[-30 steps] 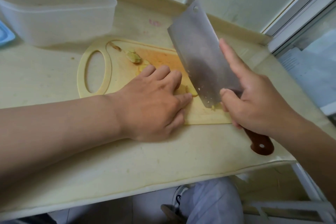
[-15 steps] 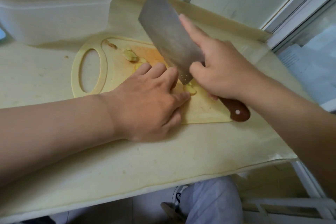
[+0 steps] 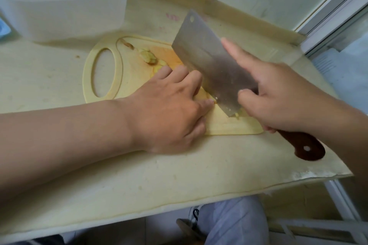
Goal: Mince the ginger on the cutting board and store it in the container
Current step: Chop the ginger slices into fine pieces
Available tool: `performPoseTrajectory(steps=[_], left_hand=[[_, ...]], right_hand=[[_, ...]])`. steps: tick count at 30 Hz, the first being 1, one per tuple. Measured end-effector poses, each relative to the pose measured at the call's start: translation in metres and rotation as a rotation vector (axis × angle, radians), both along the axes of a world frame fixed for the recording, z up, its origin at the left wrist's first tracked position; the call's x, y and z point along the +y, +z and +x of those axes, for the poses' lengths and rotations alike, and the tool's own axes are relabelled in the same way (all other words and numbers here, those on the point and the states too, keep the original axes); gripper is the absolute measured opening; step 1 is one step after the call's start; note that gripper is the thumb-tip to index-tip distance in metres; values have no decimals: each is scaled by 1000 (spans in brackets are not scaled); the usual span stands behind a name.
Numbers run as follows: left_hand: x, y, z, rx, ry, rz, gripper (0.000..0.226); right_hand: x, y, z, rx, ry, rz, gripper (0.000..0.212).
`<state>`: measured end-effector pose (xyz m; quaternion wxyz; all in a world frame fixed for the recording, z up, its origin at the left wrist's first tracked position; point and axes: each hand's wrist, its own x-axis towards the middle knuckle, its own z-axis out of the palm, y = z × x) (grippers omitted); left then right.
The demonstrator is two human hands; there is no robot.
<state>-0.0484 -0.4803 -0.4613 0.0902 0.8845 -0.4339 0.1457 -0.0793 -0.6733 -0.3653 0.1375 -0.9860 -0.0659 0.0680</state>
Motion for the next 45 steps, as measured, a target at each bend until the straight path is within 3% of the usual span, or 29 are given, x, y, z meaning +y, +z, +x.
performPoseTrajectory(steps=[6,12,18,28,37,45], left_hand=[[1,1,0,-12,-10,-3,62],[1,2,-1,-17,19,17,65],[1,2,-1,-9,23,23,65],[0,0,0,-20,15,-14,64],[1,-1,1,-67,-8,-27,61],[3,1,-2,-89,-9,-23,59]], right_hand=[[28,-4,42,-69,47,-4,94],[4,-26,2,-258,-52,137,93],[-9,-19,-27,-181,-73,148,94],[-4,-1,5,26,13,52,94],[29,-2,35,-46,44,-8,93],[18,-2,25,-116,-32,78,95]])
